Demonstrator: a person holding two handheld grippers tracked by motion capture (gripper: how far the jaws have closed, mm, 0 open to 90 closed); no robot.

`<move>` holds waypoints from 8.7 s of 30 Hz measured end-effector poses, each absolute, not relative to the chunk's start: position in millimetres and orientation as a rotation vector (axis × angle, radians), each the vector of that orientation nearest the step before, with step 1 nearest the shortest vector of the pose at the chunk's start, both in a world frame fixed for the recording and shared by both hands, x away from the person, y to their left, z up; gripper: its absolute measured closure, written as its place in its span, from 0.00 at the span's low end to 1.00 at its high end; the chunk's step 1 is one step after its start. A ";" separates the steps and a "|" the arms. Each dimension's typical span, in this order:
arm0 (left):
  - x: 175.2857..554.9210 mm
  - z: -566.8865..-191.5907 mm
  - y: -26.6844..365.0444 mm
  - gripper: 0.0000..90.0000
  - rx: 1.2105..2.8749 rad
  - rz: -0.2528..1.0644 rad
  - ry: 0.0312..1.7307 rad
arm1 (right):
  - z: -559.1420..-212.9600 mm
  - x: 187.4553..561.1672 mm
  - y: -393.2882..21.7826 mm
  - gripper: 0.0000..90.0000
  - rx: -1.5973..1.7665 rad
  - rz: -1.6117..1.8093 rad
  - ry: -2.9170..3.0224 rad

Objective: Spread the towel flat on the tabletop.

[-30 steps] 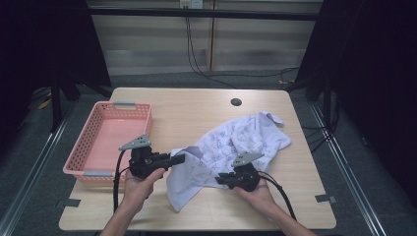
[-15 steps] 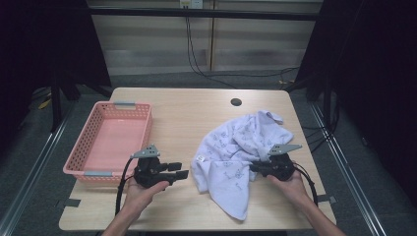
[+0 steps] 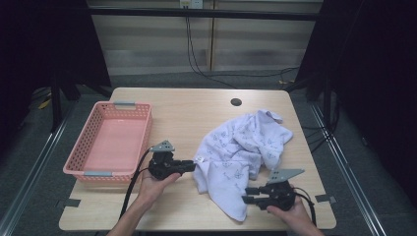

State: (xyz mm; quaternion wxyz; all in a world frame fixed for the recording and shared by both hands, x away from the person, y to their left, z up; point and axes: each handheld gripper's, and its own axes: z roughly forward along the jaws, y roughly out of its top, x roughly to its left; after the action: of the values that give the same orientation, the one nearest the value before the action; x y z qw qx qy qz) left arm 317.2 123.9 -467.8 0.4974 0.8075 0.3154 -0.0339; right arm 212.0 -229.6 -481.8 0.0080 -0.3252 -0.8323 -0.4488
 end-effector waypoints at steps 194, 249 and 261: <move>250.7 -490.7 193.4 0.98 2.210 -0.101 0.826 | -493.0 245.1 -289.6 0.68 -1.376 -1.230 -2.780; 293.4 -476.6 157.3 0.97 2.029 -0.056 0.876 | -464.3 207.1 -363.1 0.99 -1.615 -1.493 -2.583; 254.0 -485.2 191.3 0.93 2.054 -0.043 0.968 | -460.7 183.3 -339.5 0.96 -1.517 -1.439 -2.663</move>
State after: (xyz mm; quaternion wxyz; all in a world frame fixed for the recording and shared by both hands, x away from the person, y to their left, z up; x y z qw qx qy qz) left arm 254.0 191.3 -485.2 0.4217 0.8200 0.3866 -0.0172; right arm 183.3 -339.5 -460.7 -0.1220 -0.4448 -0.7806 -0.4218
